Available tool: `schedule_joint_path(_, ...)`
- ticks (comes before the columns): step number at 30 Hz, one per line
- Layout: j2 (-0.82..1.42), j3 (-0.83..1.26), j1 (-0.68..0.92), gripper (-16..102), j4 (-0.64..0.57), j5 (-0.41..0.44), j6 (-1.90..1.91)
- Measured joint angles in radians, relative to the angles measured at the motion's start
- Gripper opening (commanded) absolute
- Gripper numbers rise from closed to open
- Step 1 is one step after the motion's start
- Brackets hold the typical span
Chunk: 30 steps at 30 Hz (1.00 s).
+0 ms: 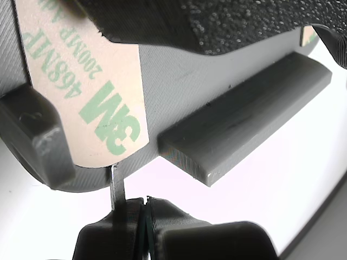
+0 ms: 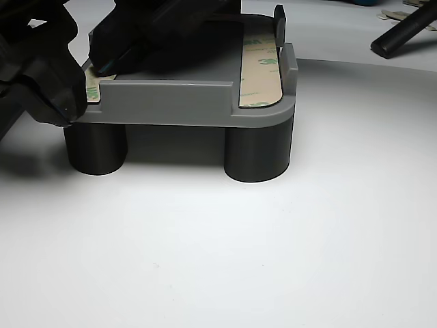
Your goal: Peel off protective film from adhesive tape.
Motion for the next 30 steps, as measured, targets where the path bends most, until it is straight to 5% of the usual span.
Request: schedule_joint_path(30,-0.008,-0.009,0.002,-10,0.018,0.015,-0.02)
